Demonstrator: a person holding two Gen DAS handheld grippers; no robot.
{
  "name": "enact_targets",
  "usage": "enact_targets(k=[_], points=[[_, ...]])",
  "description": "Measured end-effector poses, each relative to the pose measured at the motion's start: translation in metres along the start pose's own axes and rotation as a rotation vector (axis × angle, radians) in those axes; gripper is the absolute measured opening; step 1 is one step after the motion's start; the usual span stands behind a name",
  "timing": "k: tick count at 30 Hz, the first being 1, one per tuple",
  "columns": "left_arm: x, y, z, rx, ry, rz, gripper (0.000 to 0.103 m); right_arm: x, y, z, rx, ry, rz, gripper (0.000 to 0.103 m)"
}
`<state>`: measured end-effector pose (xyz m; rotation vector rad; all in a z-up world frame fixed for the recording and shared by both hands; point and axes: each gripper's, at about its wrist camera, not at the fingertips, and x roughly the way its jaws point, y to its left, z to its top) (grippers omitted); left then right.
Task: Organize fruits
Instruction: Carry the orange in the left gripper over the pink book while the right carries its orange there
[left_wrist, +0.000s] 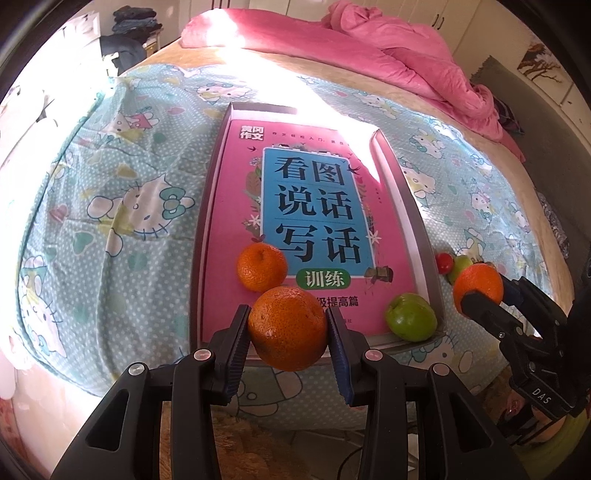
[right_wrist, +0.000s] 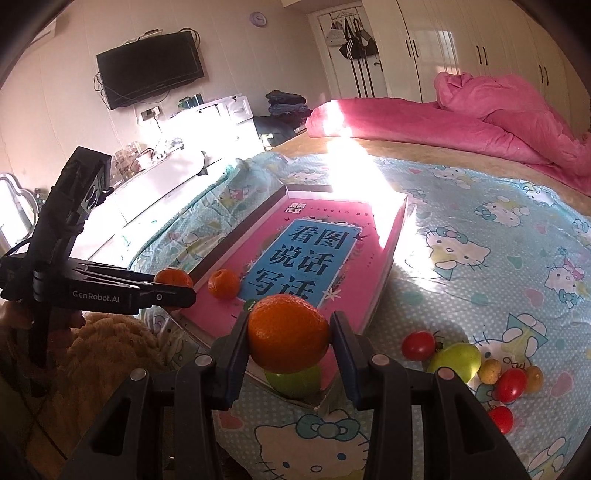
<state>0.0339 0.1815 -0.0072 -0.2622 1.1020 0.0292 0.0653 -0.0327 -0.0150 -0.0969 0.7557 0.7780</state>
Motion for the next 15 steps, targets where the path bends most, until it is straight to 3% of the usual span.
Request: enact_targets(k=[15], points=[[0.024,-0.008,-0.004,0.012,0.045,-0.002,0.042,0.034,0.005,0.015,-0.025,0.035,0.005,0.043]])
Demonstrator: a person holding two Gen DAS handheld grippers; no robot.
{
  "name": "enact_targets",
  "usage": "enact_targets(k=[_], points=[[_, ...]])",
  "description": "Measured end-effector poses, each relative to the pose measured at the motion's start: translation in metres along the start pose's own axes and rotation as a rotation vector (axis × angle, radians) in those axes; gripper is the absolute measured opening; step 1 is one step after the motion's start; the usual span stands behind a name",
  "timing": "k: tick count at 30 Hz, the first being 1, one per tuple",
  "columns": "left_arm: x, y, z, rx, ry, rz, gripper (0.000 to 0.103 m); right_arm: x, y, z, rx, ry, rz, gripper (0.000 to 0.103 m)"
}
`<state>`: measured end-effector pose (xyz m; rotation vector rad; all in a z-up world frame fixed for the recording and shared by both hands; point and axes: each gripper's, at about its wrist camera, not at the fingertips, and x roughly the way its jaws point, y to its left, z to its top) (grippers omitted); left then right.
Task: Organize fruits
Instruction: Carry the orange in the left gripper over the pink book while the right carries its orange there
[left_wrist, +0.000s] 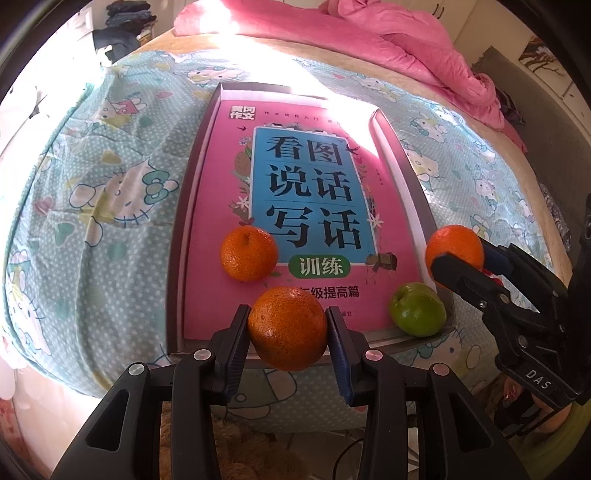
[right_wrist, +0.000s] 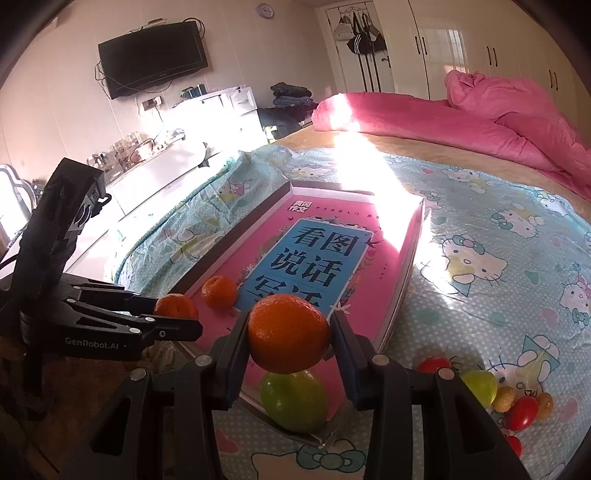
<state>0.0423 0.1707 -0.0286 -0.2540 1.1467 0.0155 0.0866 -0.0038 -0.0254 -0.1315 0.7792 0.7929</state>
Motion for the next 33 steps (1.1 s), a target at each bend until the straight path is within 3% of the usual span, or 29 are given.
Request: enact_targets(k=[21,33], points=[[0.022,0.001,0.005,-0.037,0.009,-0.026,0.042,0.04,-0.017,0.001,0.029,0.074,-0.079,0.043],[0.028,-0.002,0.007,-0.036,0.014,0.015,0.042,0.05,-0.014,-0.006,0.008,0.102,-0.076,0.043]])
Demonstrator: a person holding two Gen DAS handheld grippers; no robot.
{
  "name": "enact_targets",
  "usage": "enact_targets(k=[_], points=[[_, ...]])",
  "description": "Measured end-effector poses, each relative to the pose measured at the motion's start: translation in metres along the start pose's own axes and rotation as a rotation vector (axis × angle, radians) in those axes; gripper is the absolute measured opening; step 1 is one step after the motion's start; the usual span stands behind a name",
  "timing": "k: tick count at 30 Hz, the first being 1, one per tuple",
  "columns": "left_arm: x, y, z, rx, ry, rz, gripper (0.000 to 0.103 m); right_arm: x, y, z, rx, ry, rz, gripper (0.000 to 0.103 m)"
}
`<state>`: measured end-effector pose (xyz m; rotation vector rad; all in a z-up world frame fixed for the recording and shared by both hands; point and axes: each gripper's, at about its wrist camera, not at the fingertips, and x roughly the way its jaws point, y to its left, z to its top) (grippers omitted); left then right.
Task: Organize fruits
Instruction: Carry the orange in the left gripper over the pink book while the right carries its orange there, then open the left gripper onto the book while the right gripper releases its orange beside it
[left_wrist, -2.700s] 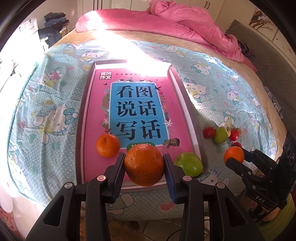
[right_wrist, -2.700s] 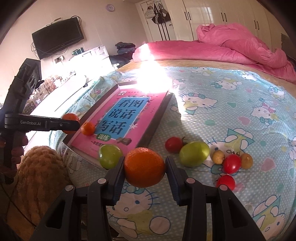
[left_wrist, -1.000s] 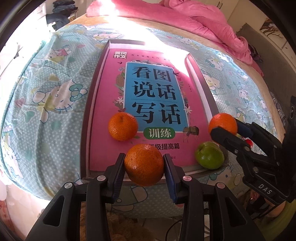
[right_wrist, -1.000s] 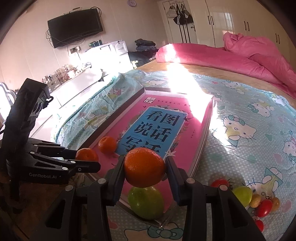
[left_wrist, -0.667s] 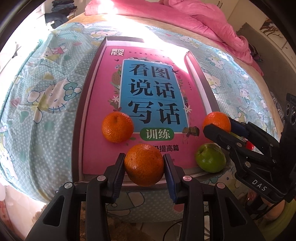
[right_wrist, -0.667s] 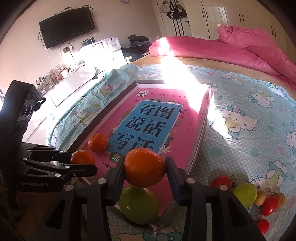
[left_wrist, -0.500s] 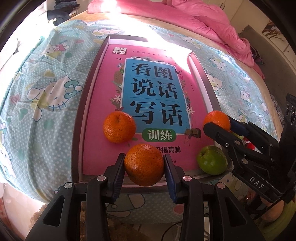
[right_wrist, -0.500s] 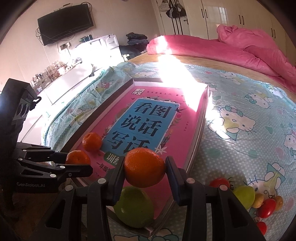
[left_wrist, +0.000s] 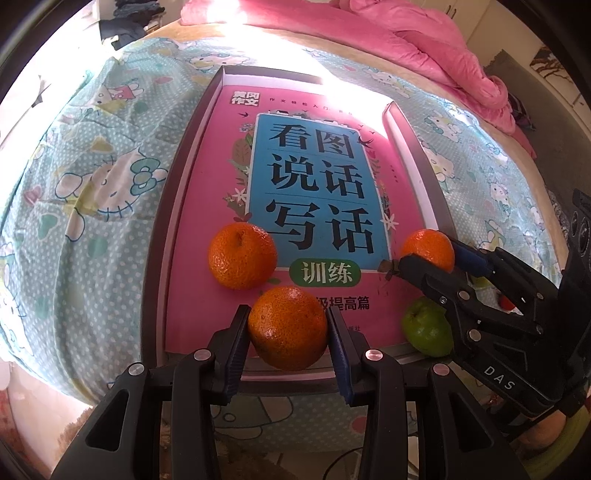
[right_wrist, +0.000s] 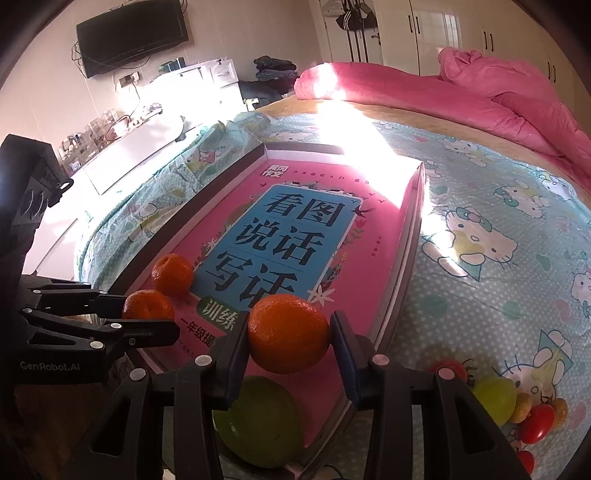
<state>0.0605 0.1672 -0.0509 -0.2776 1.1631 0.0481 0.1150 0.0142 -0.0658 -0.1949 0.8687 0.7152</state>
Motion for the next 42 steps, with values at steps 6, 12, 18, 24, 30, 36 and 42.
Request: enact_targets(k=[6,12,18,24,30,36,42], points=[[0.0003,0.0006,0.0004,-0.009,-0.01,0.0,0.042,0.0004,0.0006,-0.0012,-0.009,-0.005,-0.019,0.043],[-0.0025,0.002,-0.0007,-0.024,-0.025,0.009,0.042,0.0003,-0.0069,-0.0005,0.017,-0.002,-0.018,0.044],[-0.0017,0.0026,-0.0011,-0.033,-0.014,0.022,0.042,0.003,-0.0023,-0.0014,-0.005,0.011,-0.025,0.044],[-0.0011,0.0041,-0.0012,-0.044,-0.012,0.017,0.042,0.0044,-0.0009,-0.0027,-0.009,0.02,-0.017,0.044],[0.0,0.0031,0.0,-0.046,-0.01,0.016,0.042,0.0031,-0.0015,-0.0038,-0.004,0.017,-0.007,0.044],[0.0012,0.0046,0.0025,-0.054,-0.009,0.008,0.042,0.0018,-0.0026,-0.0053,0.004,0.013,0.003,0.044],[0.0018,0.0052,0.0027,-0.061,-0.009,0.004,0.042,0.0008,-0.0029,-0.0065,0.002,0.007,0.014,0.045]])
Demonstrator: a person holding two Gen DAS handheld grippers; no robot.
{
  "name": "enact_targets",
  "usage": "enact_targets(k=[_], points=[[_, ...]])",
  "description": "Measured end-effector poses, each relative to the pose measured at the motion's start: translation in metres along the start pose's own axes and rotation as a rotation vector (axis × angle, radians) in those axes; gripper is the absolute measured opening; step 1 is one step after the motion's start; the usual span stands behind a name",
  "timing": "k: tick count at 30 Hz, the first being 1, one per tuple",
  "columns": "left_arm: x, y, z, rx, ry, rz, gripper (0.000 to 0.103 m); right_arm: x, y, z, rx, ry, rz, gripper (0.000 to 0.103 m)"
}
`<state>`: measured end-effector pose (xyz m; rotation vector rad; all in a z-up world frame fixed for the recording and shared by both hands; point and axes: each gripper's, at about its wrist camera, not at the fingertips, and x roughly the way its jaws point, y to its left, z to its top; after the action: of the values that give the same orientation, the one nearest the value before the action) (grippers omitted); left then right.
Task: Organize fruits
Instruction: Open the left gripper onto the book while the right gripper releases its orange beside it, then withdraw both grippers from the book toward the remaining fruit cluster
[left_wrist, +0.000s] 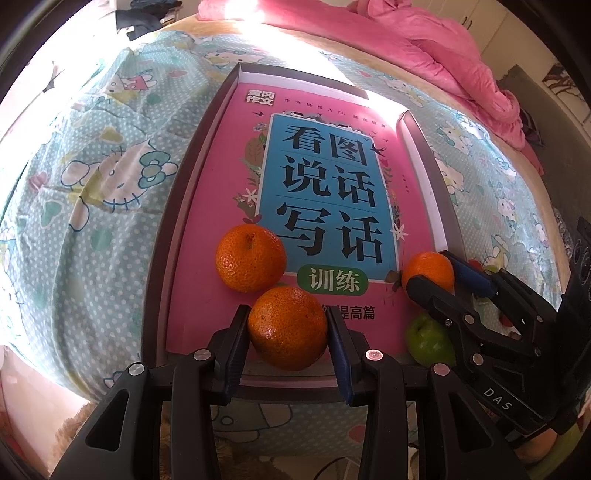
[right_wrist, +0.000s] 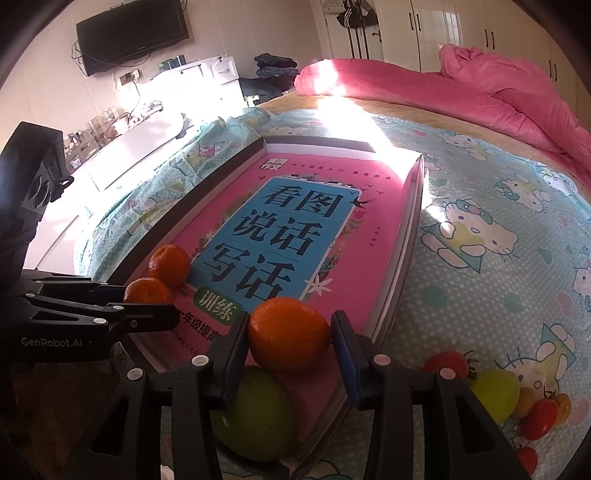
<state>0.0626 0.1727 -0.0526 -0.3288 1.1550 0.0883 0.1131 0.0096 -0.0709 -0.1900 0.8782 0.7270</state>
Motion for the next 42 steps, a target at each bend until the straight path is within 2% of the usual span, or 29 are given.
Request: enact_targets(k=[10,14,25,28,31,36,37,42], points=[[0.001,-0.002,0.001,0.004,0.003,0.006,0.042,-0.01,-0.008,0.002,0.041,-0.021,0.024,0.055],[-0.002,-0.003,0.002,0.005,-0.017,0.001,0.049,-0.013,-0.011,0.002,0.06,-0.026,0.033,0.055],[-0.011,-0.003,0.0,0.005,-0.06,-0.01,0.056,-0.023,-0.009,0.0,0.048,-0.046,0.026,0.062],[-0.014,-0.005,0.0,0.011,-0.075,-0.012,0.066,-0.026,-0.009,-0.001,0.044,-0.054,0.024,0.063],[-0.018,-0.006,0.0,0.012,-0.091,-0.018,0.067,-0.028,-0.009,-0.001,0.041,-0.058,0.021,0.064],[-0.023,-0.001,0.001,-0.008,-0.112,-0.038,0.072,-0.03,-0.006,-0.001,0.028,-0.07,0.018,0.064],[-0.024,0.0,0.002,-0.013,-0.116,-0.043,0.076,-0.03,-0.006,0.0,0.024,-0.072,0.018,0.064],[-0.028,0.006,0.001,-0.065,-0.151,-0.075,0.077,-0.034,-0.005,0.0,0.021,-0.087,0.018,0.067]])
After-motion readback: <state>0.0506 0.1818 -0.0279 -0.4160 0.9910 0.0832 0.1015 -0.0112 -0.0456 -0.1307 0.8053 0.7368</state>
